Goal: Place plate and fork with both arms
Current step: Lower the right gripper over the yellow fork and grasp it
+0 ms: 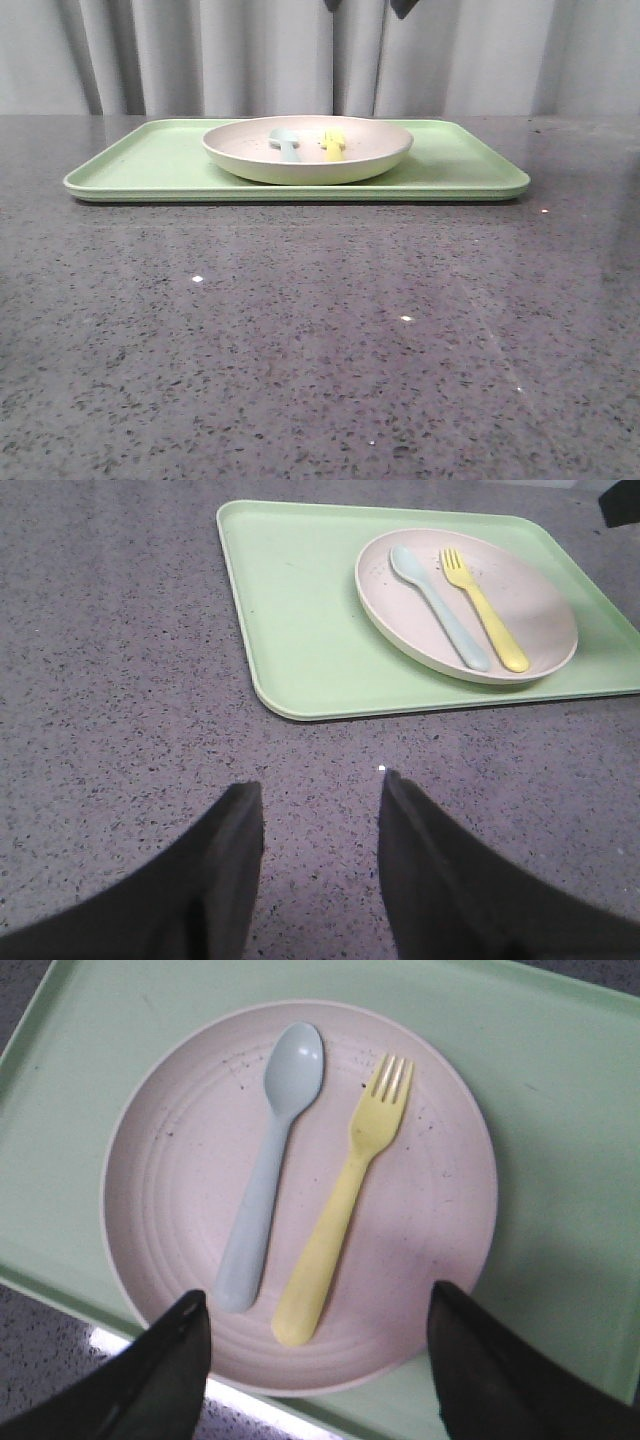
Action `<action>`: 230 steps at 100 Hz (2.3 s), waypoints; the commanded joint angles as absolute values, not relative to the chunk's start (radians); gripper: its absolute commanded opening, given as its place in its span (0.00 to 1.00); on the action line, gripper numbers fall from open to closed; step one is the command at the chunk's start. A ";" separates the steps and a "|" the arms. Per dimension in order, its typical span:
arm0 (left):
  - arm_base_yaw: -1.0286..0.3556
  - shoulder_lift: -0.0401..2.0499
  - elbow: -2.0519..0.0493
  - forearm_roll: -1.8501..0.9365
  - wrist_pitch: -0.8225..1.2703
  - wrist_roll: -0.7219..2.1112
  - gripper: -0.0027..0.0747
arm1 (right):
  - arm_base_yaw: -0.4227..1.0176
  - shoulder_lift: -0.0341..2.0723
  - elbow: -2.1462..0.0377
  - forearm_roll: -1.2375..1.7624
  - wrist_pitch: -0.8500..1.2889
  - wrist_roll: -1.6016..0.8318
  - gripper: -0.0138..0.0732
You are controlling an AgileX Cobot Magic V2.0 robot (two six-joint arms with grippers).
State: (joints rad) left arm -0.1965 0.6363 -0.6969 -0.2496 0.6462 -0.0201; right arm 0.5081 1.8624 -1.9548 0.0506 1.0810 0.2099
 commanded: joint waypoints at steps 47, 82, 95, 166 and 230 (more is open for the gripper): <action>-0.193 0.635 -0.721 -0.269 0.568 -0.033 0.39 | 0.511 2.042 -2.134 0.016 1.111 0.372 0.71; -0.193 0.635 -0.721 -0.269 0.553 -0.033 0.39 | 0.511 2.102 -2.134 0.000 1.120 0.377 0.71; -0.193 0.635 -0.721 -0.269 0.551 -0.033 0.39 | 0.511 2.118 -2.134 0.000 1.118 0.377 0.71; -0.193 0.635 -0.721 -0.269 0.550 -0.033 0.39 | 0.511 2.147 -2.134 0.000 1.122 0.377 0.33; -0.193 0.635 -0.721 -0.269 0.550 -0.033 0.39 | 0.511 2.144 -2.134 0.000 1.130 0.377 0.19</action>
